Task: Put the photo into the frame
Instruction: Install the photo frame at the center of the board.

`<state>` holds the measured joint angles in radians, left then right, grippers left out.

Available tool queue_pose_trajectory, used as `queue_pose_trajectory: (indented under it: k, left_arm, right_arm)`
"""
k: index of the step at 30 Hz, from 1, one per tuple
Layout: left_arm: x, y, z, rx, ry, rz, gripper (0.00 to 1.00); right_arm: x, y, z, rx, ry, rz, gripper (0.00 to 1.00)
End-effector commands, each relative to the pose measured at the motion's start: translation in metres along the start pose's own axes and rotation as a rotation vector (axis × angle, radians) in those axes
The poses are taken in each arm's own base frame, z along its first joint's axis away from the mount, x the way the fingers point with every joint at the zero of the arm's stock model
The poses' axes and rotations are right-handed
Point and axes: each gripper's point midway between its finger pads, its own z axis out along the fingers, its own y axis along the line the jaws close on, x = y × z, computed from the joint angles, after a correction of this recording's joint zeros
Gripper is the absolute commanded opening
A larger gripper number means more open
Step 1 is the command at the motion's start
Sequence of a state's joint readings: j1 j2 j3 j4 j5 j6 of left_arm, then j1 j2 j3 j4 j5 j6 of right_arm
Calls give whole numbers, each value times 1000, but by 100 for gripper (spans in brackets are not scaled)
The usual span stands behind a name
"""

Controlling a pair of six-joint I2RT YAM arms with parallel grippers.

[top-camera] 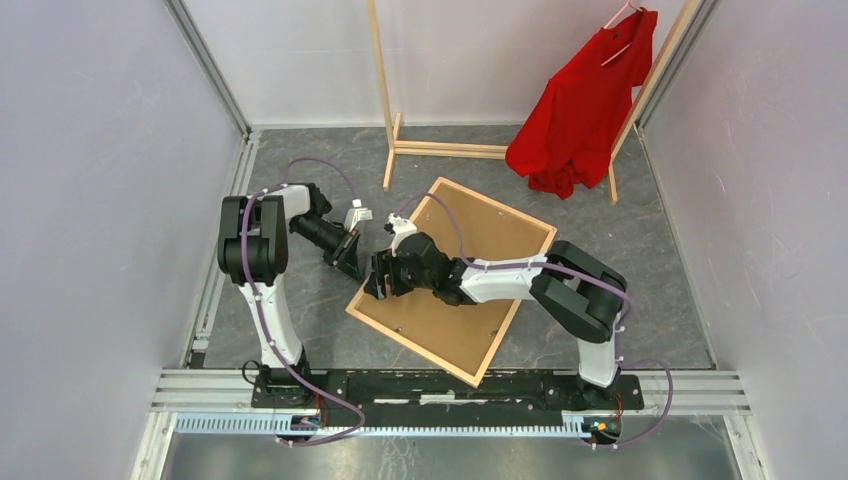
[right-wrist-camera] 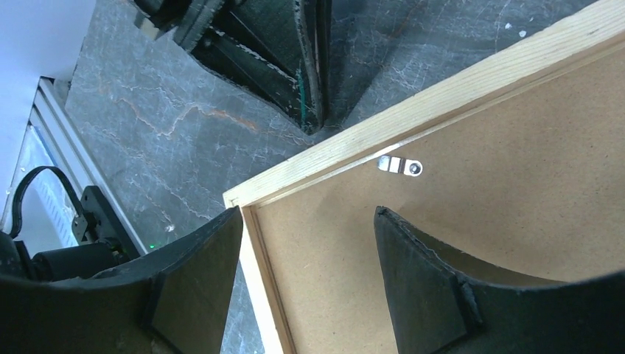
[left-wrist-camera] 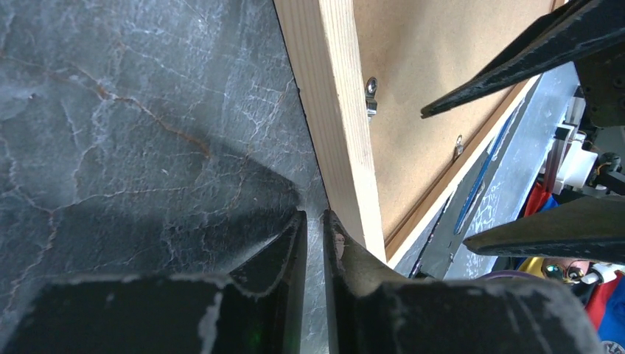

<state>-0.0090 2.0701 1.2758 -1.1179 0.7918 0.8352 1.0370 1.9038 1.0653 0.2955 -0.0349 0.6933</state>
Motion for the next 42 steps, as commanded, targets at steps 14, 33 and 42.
queue_pose_trajectory:
  k: [14, 33, 42]
  left_arm:
    - [0, 8, -2, -61, 15, 29, 19]
    - [0, 9, -3, -64, 16, 27, 17]
    - [0, 7, -2, -60, 15, 27, 16]
  right_arm:
    - [-9, -12, 20, -1, -18, 71, 72]
    - [-2, -13, 17, -38, 8, 135, 72]
    - [-5, -14, 23, -28, -1, 138, 72]
